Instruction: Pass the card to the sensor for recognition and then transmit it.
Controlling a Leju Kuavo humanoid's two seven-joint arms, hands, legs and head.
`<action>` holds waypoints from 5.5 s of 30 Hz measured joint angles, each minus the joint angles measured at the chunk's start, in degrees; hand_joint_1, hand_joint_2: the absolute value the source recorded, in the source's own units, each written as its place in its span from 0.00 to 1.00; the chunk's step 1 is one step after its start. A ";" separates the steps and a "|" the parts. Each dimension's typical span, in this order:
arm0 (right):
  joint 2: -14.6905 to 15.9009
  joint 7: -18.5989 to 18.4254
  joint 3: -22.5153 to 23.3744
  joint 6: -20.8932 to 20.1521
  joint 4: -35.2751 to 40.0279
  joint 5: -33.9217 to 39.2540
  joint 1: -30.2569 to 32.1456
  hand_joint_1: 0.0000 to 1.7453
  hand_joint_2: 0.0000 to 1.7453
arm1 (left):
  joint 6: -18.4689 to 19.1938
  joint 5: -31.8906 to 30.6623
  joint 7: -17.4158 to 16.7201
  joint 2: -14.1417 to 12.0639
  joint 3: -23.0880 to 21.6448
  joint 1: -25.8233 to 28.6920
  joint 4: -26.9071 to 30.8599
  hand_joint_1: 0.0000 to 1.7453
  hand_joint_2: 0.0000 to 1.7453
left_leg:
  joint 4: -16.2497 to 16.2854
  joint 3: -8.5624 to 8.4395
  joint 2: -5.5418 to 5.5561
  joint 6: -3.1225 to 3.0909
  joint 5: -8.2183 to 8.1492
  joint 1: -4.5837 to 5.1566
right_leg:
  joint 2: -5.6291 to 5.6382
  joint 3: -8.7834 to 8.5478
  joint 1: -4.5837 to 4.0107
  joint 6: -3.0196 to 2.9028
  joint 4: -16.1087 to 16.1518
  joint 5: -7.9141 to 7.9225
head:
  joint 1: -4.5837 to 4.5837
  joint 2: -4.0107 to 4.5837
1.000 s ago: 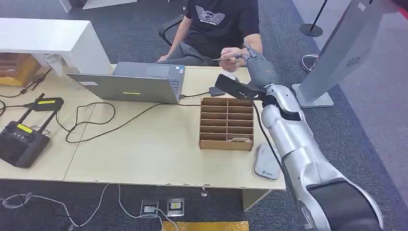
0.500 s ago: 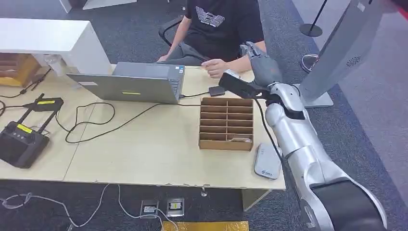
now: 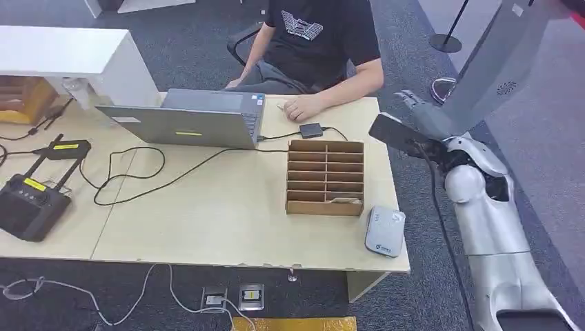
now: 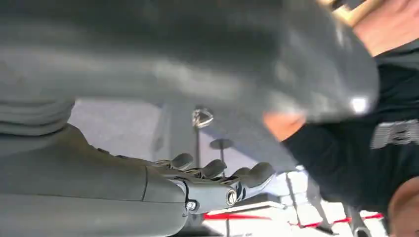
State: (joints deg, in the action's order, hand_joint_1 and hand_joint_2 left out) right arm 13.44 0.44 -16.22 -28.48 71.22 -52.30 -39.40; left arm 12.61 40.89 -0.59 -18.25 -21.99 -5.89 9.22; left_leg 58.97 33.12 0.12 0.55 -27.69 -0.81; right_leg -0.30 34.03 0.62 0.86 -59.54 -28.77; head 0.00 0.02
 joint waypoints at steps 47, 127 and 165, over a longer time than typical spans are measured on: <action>-1.24 -14.82 -10.69 4.37 26.07 -7.39 26.60 0.00 1.00 | -5.49 3.47 -2.40 1.44 -0.35 -1.00 -0.09 0.00 0.00 | -0.06 0.03 -0.07 0.07 -0.07 -0.13 | 0.03 0.01 -0.14 -0.16 -0.06 -0.13 | 0.02 0.00; -9.22 -0.09 -13.22 20.24 -0.62 -12.28 23.02 0.00 1.00 | -7.76 6.40 -1.95 2.78 -1.38 -1.11 -0.09 0.00 0.00 | -0.06 0.03 -0.07 0.08 -0.07 -0.14 | 0.05 0.02 -0.15 -0.18 -0.06 -0.14 | 0.02 0.00; -13.04 -6.34 -7.30 19.38 10.53 -23.65 23.78 0.00 1.00 | -5.55 6.32 -1.18 1.27 -5.36 -1.27 -0.09 0.00 0.00 | -0.06 0.00 -0.09 0.11 -0.06 -0.16 | 0.10 0.02 -0.18 -0.19 -0.07 -0.14 | 0.00 0.00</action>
State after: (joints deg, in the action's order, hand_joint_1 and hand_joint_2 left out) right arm 0.39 -5.90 -23.52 -9.09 81.75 -75.95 -15.62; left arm 7.06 47.21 -1.77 -16.98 -27.34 -7.16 9.14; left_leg 58.91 33.12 0.03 0.66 -27.76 -0.98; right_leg -0.20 34.05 0.44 0.67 -59.60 -28.90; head 0.00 0.02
